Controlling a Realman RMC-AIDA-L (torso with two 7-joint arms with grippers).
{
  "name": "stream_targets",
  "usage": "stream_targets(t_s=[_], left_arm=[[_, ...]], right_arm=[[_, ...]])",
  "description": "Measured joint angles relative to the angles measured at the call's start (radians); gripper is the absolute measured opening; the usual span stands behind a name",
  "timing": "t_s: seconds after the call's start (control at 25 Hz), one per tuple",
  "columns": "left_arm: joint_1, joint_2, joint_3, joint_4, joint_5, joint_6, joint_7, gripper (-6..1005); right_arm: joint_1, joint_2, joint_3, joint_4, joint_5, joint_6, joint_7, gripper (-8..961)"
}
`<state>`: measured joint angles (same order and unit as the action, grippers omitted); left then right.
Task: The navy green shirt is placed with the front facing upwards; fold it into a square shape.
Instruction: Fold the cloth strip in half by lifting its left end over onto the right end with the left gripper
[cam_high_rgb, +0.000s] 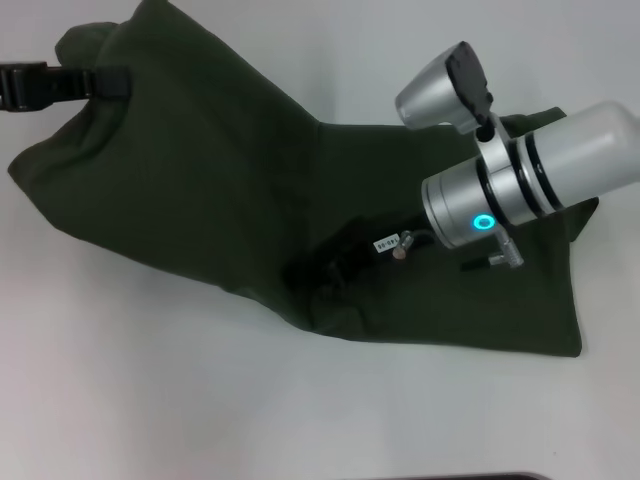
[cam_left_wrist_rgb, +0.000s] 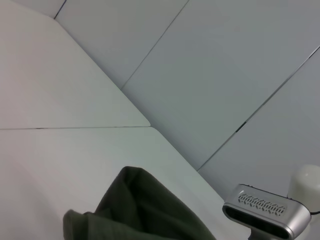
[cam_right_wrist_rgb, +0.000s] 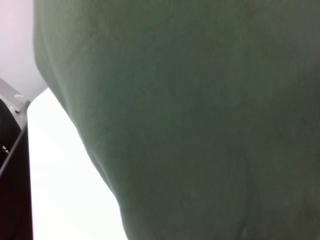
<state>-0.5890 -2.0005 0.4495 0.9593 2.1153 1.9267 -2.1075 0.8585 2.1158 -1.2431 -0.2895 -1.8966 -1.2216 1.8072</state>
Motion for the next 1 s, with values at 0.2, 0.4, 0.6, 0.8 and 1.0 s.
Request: stream_targets(t_s=[0.2, 0.4, 0.6, 0.8, 1.0], left_arm=[[0.002, -0.001, 0.0, 0.0, 0.0, -0.004, 0.002, 79], [0.003, -0.001, 0.0, 0.0, 0.0, -0.007, 0.003, 81], [0.003, -0.001, 0.0, -0.001, 0.0, -0.01, 0.003, 83], [0.005, -0.002, 0.0, -0.001, 0.0, -0.011, 0.004, 84], [0.006, -0.003, 0.001, -0.001, 0.0, -0.016, 0.005, 86]], right_arm=[[0.011, 0.002, -0.015, 0.01, 0.026, 0.05, 0.018, 65], [0.016, 0.002, -0.058, 0.01, 0.055, 0.056, 0.023, 65], [-0.011, -0.008, -0.08, -0.008, 0.088, -0.001, 0.017, 65], [-0.058, -0.014, -0.084, -0.05, 0.084, -0.067, 0.016, 64], [-0.078, -0.014, -0.114, -0.08, 0.083, -0.109, 0.016, 64]])
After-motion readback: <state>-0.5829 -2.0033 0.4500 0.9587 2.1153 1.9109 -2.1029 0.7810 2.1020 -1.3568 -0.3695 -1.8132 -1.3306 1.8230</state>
